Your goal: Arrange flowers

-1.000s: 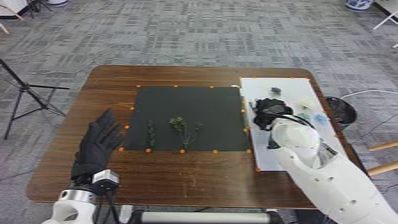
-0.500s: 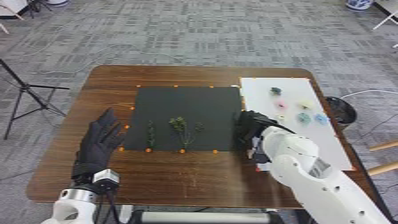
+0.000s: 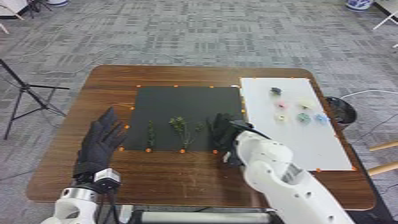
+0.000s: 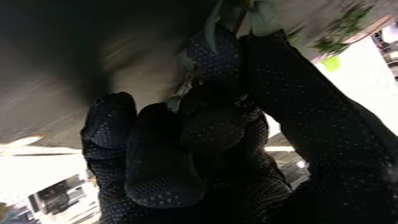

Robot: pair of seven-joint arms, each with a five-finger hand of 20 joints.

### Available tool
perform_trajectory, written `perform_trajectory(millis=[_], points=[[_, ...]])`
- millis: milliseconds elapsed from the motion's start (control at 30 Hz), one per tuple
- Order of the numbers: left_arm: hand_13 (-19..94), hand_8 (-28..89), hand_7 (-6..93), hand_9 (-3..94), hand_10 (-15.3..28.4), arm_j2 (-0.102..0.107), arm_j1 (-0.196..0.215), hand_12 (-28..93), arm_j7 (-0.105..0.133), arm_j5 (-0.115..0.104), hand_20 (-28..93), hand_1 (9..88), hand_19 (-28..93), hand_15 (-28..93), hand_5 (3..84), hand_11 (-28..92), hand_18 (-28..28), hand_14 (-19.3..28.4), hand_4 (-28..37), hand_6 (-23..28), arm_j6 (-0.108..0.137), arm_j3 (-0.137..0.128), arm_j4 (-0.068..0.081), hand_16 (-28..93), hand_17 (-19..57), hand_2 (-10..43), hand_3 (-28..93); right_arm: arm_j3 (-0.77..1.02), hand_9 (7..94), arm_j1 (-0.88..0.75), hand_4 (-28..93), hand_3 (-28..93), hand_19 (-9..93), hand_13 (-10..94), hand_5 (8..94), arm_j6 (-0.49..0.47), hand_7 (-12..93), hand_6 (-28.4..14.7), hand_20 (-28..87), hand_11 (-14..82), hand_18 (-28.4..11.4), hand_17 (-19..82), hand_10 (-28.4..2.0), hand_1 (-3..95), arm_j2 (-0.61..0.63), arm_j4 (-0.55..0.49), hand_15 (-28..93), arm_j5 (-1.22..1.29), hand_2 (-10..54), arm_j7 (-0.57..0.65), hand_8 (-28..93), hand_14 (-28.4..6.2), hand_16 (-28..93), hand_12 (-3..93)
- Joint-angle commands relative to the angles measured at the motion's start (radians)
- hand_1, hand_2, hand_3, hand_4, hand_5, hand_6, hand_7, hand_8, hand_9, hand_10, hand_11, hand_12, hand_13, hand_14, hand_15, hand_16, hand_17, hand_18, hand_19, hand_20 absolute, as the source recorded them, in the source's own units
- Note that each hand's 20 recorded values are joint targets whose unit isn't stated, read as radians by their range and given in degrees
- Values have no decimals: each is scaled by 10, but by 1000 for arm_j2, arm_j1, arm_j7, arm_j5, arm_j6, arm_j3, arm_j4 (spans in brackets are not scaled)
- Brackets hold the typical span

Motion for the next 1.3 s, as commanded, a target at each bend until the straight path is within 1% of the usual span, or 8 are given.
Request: perform_trajectory(millis=[33, 333, 633, 833, 933, 1100, 1200, 1300], points=[[141, -88, 165, 172, 86, -3, 5, 197, -9, 1, 76, 265, 387, 33, 220, 80, 190, 111, -279, -4, -11, 2, 0, 108, -147, -9, 510, -3, 809, -18, -115, 844, 905, 784, 744, 14, 515, 2, 393, 666, -208, 358, -92, 402, -8, 10, 883, -27, -71, 35, 259, -85, 360, 497], [141, -89, 166, 172, 86, -6, 3, 197, -12, 3, 76, 266, 386, 34, 221, 80, 190, 112, -280, -3, -14, 0, 1, 107, -148, -8, 509, 22, 807, -31, -147, 796, 906, 782, 728, -16, 532, 15, 386, 657, -210, 357, -87, 402, -7, 11, 874, -39, -87, 28, 222, -80, 367, 504], [141, -90, 168, 172, 86, -9, 2, 196, -14, 4, 76, 267, 386, 35, 220, 82, 190, 112, -279, -4, -15, -1, 1, 107, -148, -8, 508, 35, 803, -54, -206, 774, 905, 781, 731, -48, 510, 6, 383, 651, -214, 356, -89, 315, -18, -23, 872, 8, -95, 35, 191, -82, 363, 502], [141, -90, 168, 172, 87, -9, 2, 196, -14, 2, 76, 266, 386, 34, 221, 82, 190, 111, -279, -4, -15, 0, 1, 106, -148, -9, 510, 39, 800, -60, -213, 773, 901, 775, 731, -43, 527, -3, 382, 642, -221, 348, -92, 284, -17, -38, 864, 6, -95, 38, 31, -85, 368, 500], [141, -89, 168, 172, 86, -9, 3, 196, -14, 2, 76, 266, 386, 34, 220, 82, 190, 112, -280, -4, -11, -1, 0, 106, -148, -9, 510, 51, 797, -62, -209, 775, 902, 774, 732, -25, 549, -4, 379, 638, -220, 349, -93, 267, -22, -49, 863, 12, -95, 38, -95, -86, 367, 500], [141, -90, 167, 172, 86, -10, 7, 196, -14, 1, 76, 267, 386, 35, 220, 83, 190, 111, -280, -4, -15, -3, -1, 107, -148, -9, 510, 98, 796, -68, -208, 759, 902, 774, 724, 38, 534, -13, 376, 631, -221, 352, -97, 246, -41, -94, 859, 28, -84, 42, -114, -86, 365, 498], [141, -89, 167, 172, 86, -10, 10, 196, -10, 0, 76, 267, 386, 35, 220, 83, 190, 112, -279, -4, -13, -3, -2, 106, -148, -9, 510, 128, 787, -58, -208, 754, 892, 767, 713, 124, 496, -22, 370, 615, -220, 350, -102, 242, -46, -125, 846, 73, -79, 54, -117, -89, 367, 493], [141, -89, 167, 172, 87, -12, 15, 196, -11, 3, 76, 266, 387, 35, 220, 82, 190, 112, -279, -4, -14, -8, -4, 106, -148, -9, 511, 170, 778, -43, -204, 752, 882, 756, 702, 159, 452, -32, 365, 603, -223, 343, -106, 237, -41, -162, 834, 83, -76, 61, -112, -93, 369, 487]])
